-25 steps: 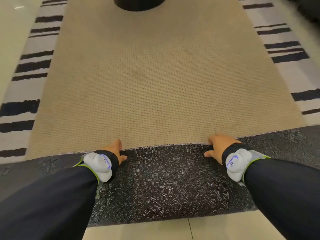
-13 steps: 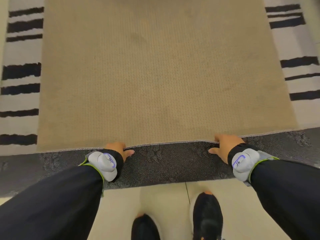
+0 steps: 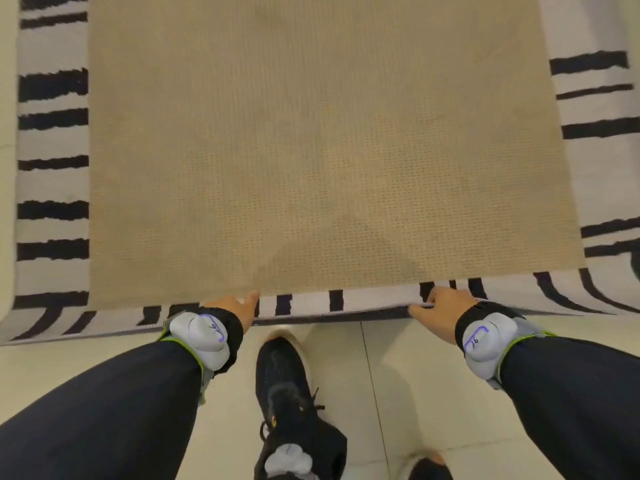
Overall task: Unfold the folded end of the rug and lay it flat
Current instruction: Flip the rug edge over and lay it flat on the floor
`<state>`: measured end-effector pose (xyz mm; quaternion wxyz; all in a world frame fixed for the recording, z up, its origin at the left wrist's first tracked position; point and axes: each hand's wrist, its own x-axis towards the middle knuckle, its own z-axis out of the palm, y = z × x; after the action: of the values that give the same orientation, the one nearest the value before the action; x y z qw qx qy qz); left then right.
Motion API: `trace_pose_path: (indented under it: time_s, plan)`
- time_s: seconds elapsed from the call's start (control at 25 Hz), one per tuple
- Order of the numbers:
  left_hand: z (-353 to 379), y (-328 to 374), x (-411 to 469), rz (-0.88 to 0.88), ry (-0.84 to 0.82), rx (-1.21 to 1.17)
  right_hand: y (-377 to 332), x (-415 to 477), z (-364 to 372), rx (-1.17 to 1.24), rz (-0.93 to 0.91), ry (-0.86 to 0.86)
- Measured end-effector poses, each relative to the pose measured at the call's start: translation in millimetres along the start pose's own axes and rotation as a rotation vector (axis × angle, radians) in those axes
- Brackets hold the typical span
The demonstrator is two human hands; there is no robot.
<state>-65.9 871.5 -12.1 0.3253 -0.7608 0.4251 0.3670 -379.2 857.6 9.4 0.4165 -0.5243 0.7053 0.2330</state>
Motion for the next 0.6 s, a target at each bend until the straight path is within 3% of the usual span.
trace_pose_path:
  time_s: [0.24,0.4,0.6]
  plan:
    - [68.0,7.4,-19.6,-0.165,-0.045,-0.009,40.8,7.3,65.8,-0.020,0.017,-0.058]
    - [88.5,18.3,-0.7,-0.159,-0.160,-0.274,40.8,29.9,86.7,-0.031,0.086,-0.049]
    - [96.0,13.0,23.6,-0.096,-0.316,-0.272,36.0,44.0,97.9,-0.083,0.102,-0.081]
